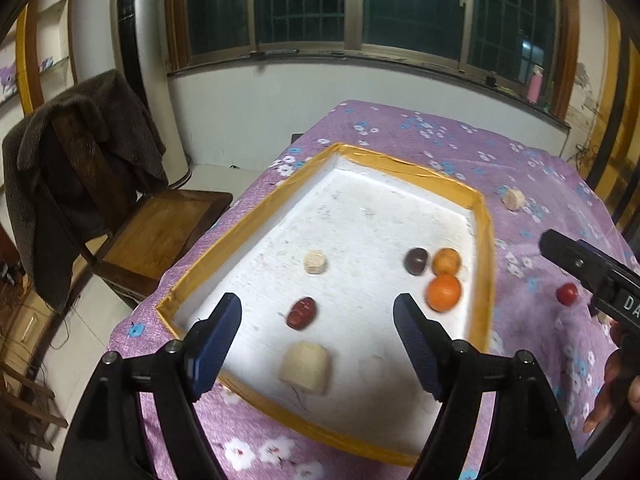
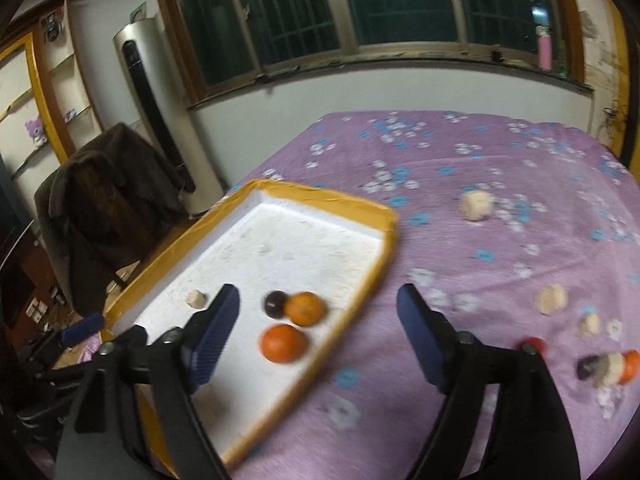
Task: Organize fruits
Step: 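Move both grippers back toward the remaining items on the bedspread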
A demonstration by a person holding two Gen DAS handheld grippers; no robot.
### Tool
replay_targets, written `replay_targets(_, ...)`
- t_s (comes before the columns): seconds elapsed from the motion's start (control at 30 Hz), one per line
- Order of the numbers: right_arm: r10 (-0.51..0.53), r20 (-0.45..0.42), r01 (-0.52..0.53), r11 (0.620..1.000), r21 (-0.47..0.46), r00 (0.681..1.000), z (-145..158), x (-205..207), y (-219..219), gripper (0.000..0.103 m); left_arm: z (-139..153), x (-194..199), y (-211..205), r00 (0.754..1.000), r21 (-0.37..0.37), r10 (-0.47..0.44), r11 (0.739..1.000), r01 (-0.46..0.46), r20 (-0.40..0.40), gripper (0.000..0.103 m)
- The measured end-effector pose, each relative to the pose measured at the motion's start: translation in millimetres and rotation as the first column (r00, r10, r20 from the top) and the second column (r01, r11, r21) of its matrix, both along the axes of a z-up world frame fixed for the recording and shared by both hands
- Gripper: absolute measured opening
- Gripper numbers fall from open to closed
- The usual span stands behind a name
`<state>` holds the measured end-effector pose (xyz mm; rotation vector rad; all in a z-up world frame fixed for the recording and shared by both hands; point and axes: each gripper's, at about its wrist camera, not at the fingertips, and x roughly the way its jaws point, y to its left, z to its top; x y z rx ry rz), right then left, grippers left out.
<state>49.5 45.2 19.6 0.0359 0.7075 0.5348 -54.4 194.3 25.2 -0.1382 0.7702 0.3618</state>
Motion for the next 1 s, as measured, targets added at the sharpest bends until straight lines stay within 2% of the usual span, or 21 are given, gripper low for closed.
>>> replay_targets(0.23,-0.102,0.007,0.102,0.995,0.002,0.995,-1.1,-19.8,-63.4,0.1,4.9,-6.8,-33.9,0.998,0.006,-0.056,0.998,0.055,0.008,0.079)
replay_targets(0.67,-0.247,0.029,0.249,0.965,-0.085,0.969,-11.7,-53.3,-169.6,0.103,0.8,0.0,-101.1,0.986,0.045,-0.166,0.985,0.166,-0.004,0.079)
replay_targets(1.0,-0.417,-0.013,0.412,0.902,-0.128,0.909,-35.5,-61.8,-269.7,0.103,-15.8,16.8,-150.2,0.964,0.048,-0.264,0.963,0.265,-0.03,0.079)
